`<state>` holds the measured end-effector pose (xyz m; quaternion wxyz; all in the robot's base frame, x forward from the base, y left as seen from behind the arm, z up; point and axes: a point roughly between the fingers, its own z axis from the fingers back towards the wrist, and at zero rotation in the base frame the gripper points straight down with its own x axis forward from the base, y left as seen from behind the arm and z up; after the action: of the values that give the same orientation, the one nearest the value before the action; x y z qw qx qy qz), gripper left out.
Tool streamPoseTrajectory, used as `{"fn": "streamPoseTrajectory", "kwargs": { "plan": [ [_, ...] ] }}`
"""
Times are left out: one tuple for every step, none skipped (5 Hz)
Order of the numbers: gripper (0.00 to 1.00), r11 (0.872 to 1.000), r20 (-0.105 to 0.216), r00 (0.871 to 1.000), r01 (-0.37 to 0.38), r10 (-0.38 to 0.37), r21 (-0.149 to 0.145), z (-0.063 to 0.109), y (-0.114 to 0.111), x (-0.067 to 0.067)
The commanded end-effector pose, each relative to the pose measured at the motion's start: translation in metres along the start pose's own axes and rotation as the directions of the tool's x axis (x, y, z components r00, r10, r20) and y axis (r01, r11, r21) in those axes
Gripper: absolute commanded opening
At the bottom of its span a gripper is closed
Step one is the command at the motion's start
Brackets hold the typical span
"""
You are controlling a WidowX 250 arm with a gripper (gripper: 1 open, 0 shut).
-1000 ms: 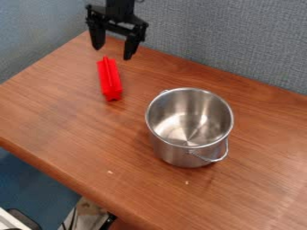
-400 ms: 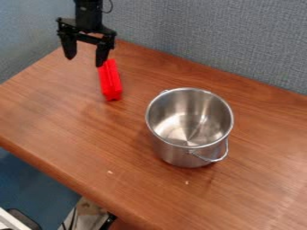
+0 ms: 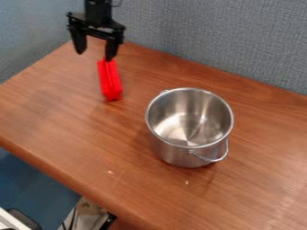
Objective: Put the red object in the metal pot
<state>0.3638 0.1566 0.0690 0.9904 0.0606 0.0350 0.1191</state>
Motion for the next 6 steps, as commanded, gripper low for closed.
{"fn": "streamPoseTrajectory", "kwargs": {
  "plan": [
    [1.00,0.999,0.044,0.998,-0.038,0.037,0.014,0.020,-0.020,0.011],
    [1.00,0.996,0.018,0.997,-0.080,0.079,0.027,0.019,-0.035,0.014],
    [1.00,0.993,0.005,0.993,-0.115,0.114,0.025,0.010,-0.028,0.010],
    [1.00,0.989,-0.012,0.989,-0.148,0.148,0.027,0.001,-0.026,0.005],
    [1.00,0.986,0.004,0.986,-0.165,0.165,0.012,0.000,-0.020,0.003],
    [1.00,0.984,0.017,0.984,-0.178,0.178,-0.002,-0.003,-0.015,0.002]
  ]
}}
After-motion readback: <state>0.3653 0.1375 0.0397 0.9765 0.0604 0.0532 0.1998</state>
